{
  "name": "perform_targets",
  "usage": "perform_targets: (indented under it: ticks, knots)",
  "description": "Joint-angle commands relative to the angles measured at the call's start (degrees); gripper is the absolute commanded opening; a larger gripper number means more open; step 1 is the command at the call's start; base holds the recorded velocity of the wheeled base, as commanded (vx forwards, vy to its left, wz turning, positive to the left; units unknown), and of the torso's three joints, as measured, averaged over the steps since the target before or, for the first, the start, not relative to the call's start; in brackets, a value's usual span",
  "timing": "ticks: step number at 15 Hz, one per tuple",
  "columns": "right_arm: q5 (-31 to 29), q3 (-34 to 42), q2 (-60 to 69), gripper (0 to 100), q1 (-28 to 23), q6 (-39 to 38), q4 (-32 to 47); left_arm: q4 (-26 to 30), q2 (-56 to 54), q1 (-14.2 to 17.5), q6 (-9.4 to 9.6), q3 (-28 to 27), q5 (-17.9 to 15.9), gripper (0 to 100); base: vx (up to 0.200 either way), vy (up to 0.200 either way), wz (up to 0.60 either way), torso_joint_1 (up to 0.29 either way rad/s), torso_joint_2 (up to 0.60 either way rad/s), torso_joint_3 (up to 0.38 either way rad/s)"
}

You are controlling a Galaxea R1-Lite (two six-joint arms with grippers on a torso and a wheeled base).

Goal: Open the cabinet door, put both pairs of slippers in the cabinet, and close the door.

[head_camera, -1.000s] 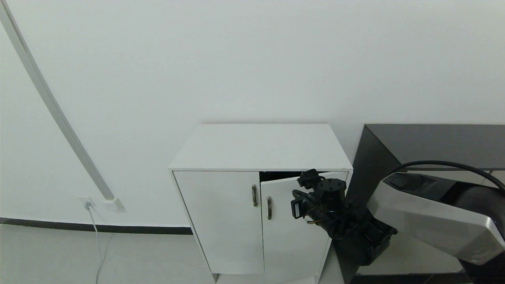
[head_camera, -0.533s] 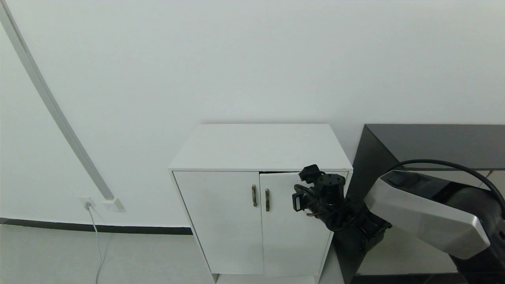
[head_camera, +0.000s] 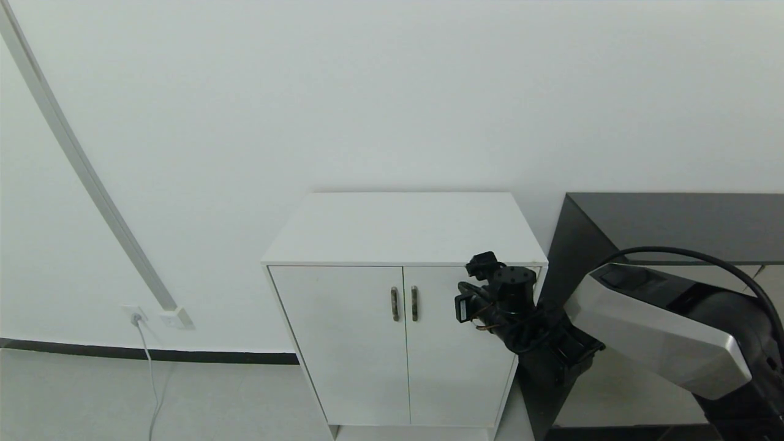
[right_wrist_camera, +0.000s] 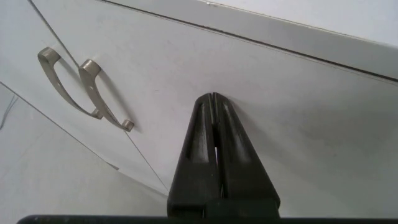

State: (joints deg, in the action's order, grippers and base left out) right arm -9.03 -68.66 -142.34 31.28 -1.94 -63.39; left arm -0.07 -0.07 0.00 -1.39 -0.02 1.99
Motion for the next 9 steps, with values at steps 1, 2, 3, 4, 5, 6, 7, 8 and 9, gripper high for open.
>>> perform_targets:
  ticks: [1, 2, 3, 4, 5, 6, 7, 8, 9]
  knots:
    - [0.0, 0.4, 0.2, 0, 0.1, -0.1, -0.2, 0.0, 0.1, 0.0, -0.02, 0.0, 0.0, 0, 0.000, 0.000, 0.00, 0.000, 0.00, 0.000]
    - [0.0, 0.8, 0.7, 0, 0.2, -0.2, -0.2, 0.0, 0.1, 0.0, -0.02, 0.0, -0.1, 0, 0.000, 0.000, 0.00, 0.000, 0.00, 0.000]
    - [0.0, 1.6, 1.3, 0, 0.4, -0.3, -0.4, 0.0, 0.1, 0.0, -0.02, -0.1, 0.0, 0, 0.000, 0.000, 0.00, 0.000, 0.00, 0.000]
    - [0.0, 2.2, 1.6, 0, 0.6, -0.8, -0.5, 0.0, 0.1, 0.0, -0.02, -0.1, 0.0, 0, 0.000, 0.000, 0.00, 0.000, 0.00, 0.000]
    - [0.0, 3.6, 3.0, 0, 1.0, -1.8, -0.7, 0.0, 0.1, 0.0, -0.02, 0.0, 0.0, 0, 0.000, 0.000, 0.00, 0.000, 0.00, 0.000]
    - [0.0, 5.0, 4.2, 0, 1.0, -1.9, -1.0, 0.0, 0.1, 0.0, -0.02, -0.1, 0.0, 0, 0.000, 0.000, 0.00, 0.000, 0.00, 0.000]
    - [0.0, 7.0, 5.8, 0, 1.0, -2.0, -1.8, 0.0, 0.1, 0.0, -0.02, -0.1, 0.0, 0, 0.000, 0.000, 0.00, 0.000, 0.00, 0.000]
    - [-0.3, 9.7, 7.5, 0, 1.0, -2.0, -2.9, 0.0, 0.1, 0.0, -0.02, -0.1, 0.0, 0, 0.000, 0.000, 0.00, 0.000, 0.00, 0.000]
    - [-0.4, 12.2, 9.3, 0, 0.7, -2.0, -3.8, 0.0, 0.1, 0.0, -0.02, 0.0, 0.0, 0, 0.000, 0.000, 0.00, 0.000, 0.00, 0.000]
